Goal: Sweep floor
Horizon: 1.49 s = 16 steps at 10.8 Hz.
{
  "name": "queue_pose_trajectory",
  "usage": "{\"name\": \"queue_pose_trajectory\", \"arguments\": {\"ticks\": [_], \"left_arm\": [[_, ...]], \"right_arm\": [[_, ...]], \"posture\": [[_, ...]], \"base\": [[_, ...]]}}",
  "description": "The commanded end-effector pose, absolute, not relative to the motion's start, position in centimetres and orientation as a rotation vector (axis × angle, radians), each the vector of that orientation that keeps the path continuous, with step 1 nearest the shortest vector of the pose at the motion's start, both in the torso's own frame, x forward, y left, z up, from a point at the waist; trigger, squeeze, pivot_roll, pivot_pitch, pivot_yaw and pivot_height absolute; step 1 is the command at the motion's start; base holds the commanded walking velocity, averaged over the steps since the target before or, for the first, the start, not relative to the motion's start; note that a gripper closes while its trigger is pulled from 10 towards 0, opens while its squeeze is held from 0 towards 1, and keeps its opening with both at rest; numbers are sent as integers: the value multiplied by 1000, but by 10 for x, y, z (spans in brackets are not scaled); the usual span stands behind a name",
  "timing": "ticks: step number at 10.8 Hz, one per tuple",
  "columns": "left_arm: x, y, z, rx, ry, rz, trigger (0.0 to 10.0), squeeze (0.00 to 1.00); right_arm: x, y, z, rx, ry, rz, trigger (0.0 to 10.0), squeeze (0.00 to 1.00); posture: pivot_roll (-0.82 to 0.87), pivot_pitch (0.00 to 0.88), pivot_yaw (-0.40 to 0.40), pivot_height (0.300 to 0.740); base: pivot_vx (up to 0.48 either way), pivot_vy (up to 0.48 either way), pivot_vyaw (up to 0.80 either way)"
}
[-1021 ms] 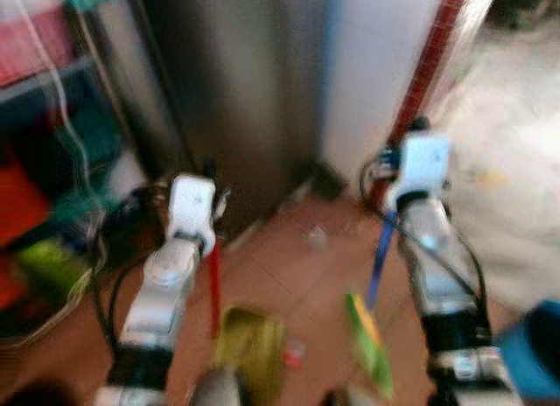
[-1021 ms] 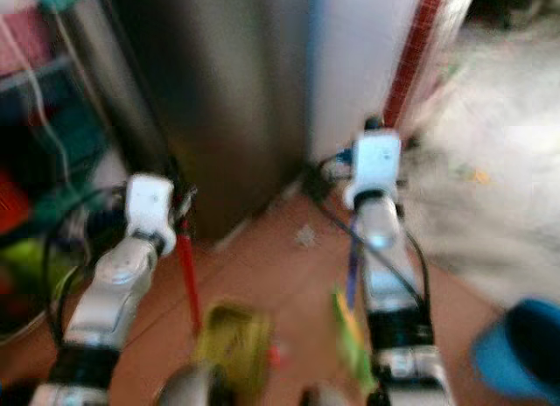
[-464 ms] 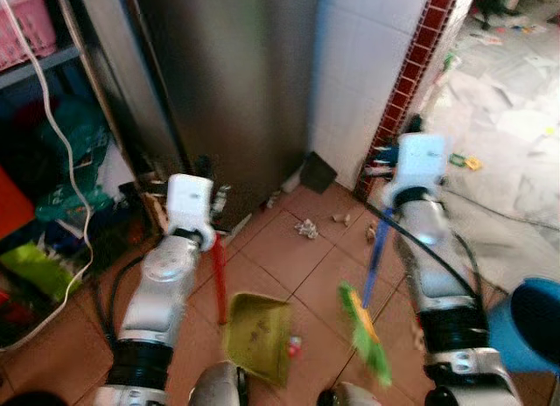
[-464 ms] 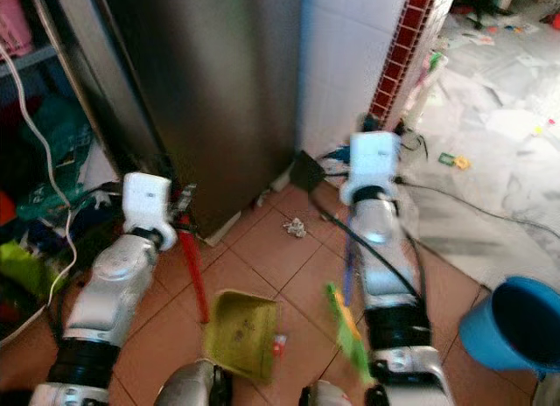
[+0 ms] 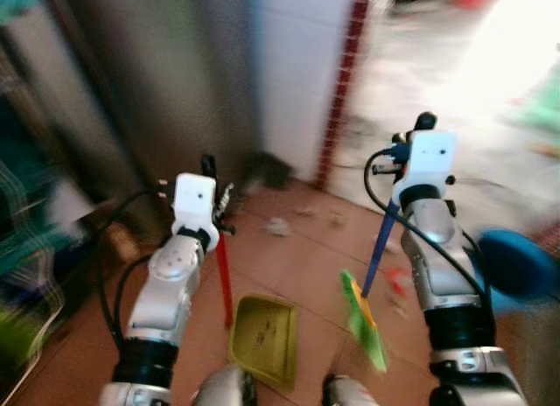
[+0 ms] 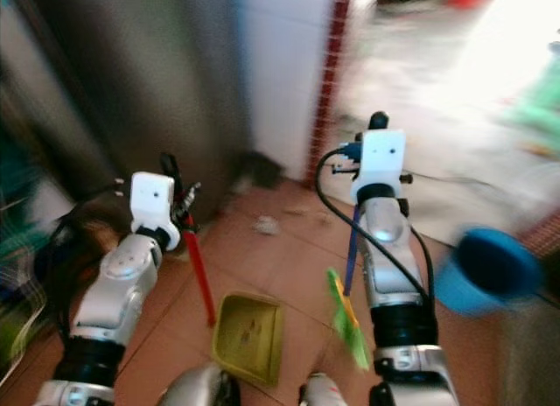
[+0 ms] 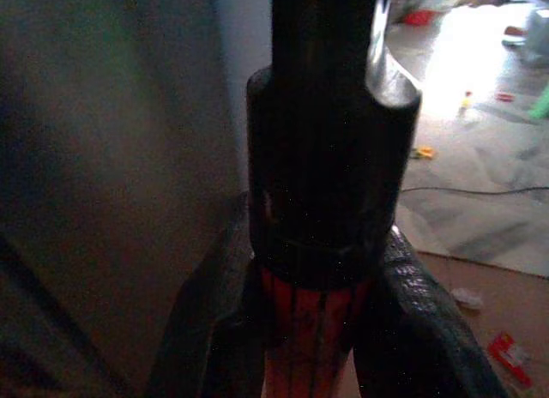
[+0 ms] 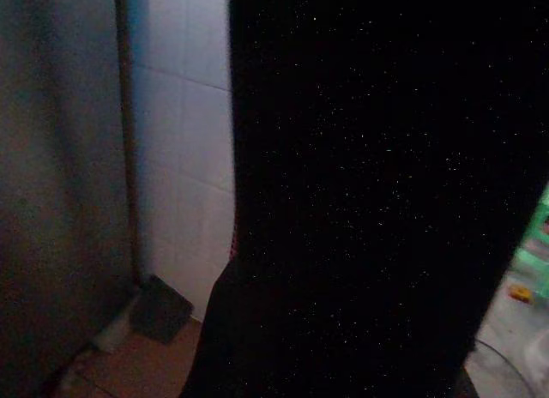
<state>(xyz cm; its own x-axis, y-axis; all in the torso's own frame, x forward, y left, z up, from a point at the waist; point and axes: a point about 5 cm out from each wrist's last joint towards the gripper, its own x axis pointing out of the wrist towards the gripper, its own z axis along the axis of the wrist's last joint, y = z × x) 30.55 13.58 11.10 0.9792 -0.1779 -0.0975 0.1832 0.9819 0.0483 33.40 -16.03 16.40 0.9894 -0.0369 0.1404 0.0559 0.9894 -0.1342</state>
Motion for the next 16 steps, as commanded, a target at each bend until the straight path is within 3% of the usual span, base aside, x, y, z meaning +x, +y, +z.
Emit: {"name": "queue_pose_trajectory", "arguments": {"ticks": [1,8,11,16], "left_arm": [[310,138,122,90,52,-180,10000,0],[315,139,130,112,20,-180,10000,0],[325,145,118,178,9,-62,10000,0],[347,123,99,201,-12,125,10000,0]], "right_arm": [[334,-161,170,-132,-164,-50,10000,0],[334,-159,168,-141,-161,-52,10000,0],[334,-157,165,-131,-145,-48,10000,0],[332,-167,156,-3,-60,-126,10000,0]], "posture": [[-61,63,25,740],[-57,66,30,740],[-57,70,29,740],[-109,83,30,740]], "base": [[0,480,0],[0,69,0],[0,0,0],[0,0,0]]}}
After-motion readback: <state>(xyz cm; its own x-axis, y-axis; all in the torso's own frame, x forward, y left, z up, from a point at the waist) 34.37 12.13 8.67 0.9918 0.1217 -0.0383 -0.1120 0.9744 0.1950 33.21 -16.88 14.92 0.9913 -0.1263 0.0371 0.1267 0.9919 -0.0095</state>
